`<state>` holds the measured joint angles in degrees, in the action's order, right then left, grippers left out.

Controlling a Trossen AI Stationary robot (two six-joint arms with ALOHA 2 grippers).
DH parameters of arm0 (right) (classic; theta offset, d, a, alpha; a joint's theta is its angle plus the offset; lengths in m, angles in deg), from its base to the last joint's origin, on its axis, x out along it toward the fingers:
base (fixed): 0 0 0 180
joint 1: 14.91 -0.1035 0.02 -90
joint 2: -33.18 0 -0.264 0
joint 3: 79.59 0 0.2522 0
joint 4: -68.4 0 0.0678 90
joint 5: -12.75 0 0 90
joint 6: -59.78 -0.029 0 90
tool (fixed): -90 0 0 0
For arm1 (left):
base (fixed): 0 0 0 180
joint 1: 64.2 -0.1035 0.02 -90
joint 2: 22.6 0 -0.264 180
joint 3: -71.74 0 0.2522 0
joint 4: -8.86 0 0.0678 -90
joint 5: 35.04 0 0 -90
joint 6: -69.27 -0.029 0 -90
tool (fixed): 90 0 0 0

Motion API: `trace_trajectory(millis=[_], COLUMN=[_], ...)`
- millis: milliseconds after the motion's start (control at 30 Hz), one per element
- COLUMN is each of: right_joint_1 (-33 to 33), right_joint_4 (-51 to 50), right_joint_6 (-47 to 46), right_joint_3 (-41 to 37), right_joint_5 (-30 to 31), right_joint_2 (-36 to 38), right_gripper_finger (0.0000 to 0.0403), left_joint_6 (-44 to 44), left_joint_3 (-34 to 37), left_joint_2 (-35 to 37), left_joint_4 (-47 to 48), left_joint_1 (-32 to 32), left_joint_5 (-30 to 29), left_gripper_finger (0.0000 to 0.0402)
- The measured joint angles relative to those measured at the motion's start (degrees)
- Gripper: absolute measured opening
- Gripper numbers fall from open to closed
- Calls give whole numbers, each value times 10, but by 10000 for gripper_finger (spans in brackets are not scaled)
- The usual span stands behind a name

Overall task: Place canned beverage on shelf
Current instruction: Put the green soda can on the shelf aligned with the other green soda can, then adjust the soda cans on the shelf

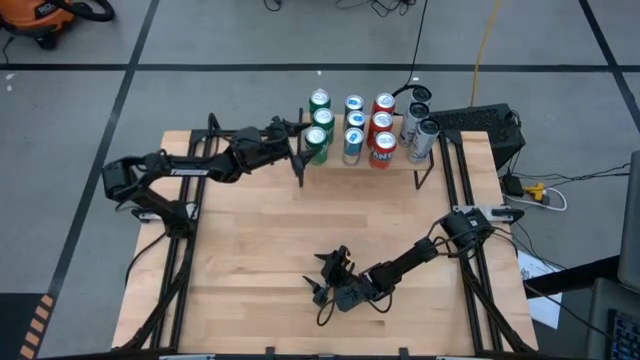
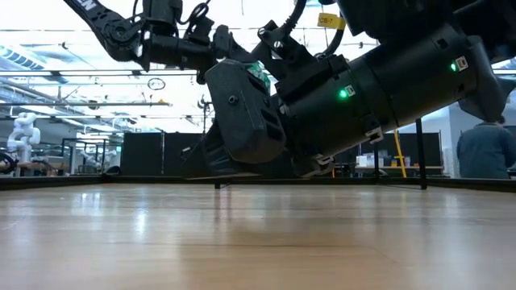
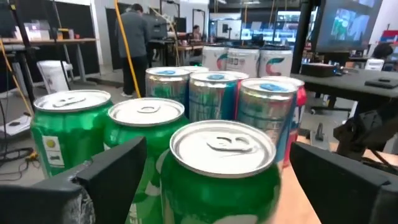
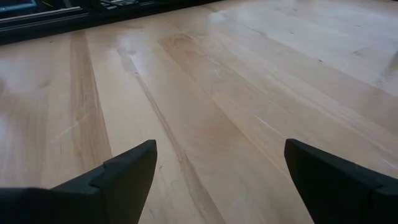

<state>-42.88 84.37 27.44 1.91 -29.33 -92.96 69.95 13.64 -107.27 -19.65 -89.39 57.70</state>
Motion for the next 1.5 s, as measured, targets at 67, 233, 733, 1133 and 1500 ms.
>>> trace_trajectory(millis=[67,233,733,1133,1500], right_joint_1=[0,0,11,9,9], right_joint_4=[0,0,-6,-24,-48], right_joint_6=[0,0,0,0,-4], right_joint_3=[0,0,0,0,0], right_joint_5=[0,0,-47,-47,-47], right_joint_2=[0,0,0,0,0], right_gripper_finger=[339,339,339,338,338], left_joint_6=[-1,-5,-44,-46,-91], left_joint_3=[0,1,-277,-457,-516], left_joint_2=[18,69,52,-68,-125], left_joint_4=[18,37,407,597,658], left_joint_1=[1,1,14,-40,-58], left_joint_5=[0,-5,-92,23,30], left_gripper_finger=[396,396,390,105,11])
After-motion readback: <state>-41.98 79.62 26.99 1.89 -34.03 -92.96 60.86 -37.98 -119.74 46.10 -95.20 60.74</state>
